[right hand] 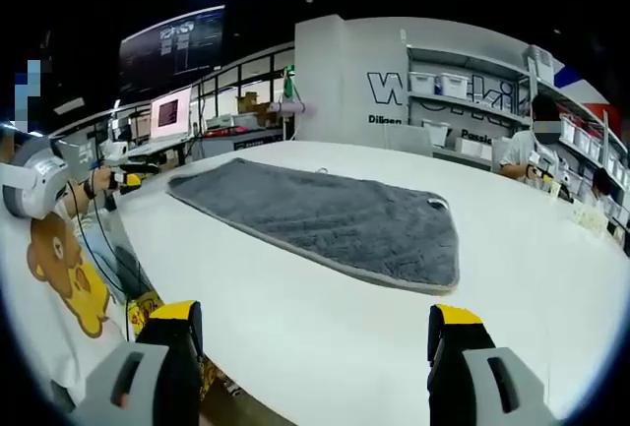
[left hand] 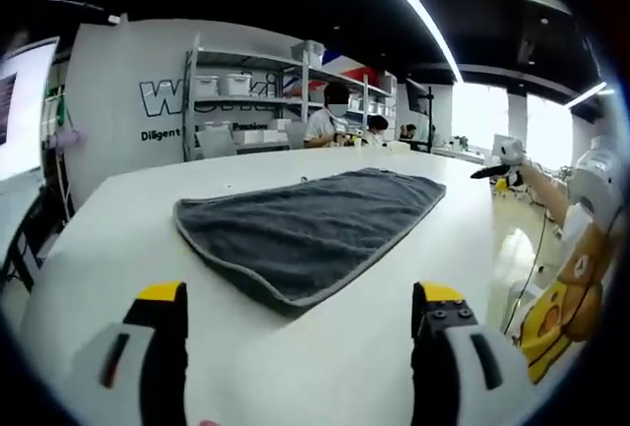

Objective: Fold the towel on the table until its edges align and the towel forms a compact rectangular stack.

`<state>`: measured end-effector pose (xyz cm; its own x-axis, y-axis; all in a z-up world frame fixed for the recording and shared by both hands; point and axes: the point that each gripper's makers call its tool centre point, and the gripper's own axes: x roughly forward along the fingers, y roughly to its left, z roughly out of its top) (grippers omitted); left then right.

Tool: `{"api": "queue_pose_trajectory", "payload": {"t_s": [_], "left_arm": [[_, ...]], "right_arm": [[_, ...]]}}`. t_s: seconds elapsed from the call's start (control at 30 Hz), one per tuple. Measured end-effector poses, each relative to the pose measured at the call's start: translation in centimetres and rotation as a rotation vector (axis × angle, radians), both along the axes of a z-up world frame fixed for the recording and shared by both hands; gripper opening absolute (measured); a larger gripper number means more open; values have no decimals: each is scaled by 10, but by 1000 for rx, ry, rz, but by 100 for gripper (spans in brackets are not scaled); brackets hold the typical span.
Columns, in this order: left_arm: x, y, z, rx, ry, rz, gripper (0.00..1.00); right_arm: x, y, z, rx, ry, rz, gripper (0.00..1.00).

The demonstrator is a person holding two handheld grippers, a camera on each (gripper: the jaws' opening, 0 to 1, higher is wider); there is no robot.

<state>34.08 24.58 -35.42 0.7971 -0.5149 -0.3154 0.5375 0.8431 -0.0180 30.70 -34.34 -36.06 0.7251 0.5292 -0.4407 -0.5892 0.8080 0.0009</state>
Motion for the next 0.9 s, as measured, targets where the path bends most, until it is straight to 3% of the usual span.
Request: {"api": "queue_pose_trajectory", "payload": {"t_s": [0.33,0.6,0.9], "left_arm": [[-13,4,-4,23,4,6,99],[-8,14,-7,99,-12,-9,99],[6,20,-16,194,-49,-116,95]], "right_arm": [[-3,-12,-6,-14,8,-21,99],[-1,-20,-12,-69,0,17,98],[1,-26,-15,-101,-16,68,98]]}}
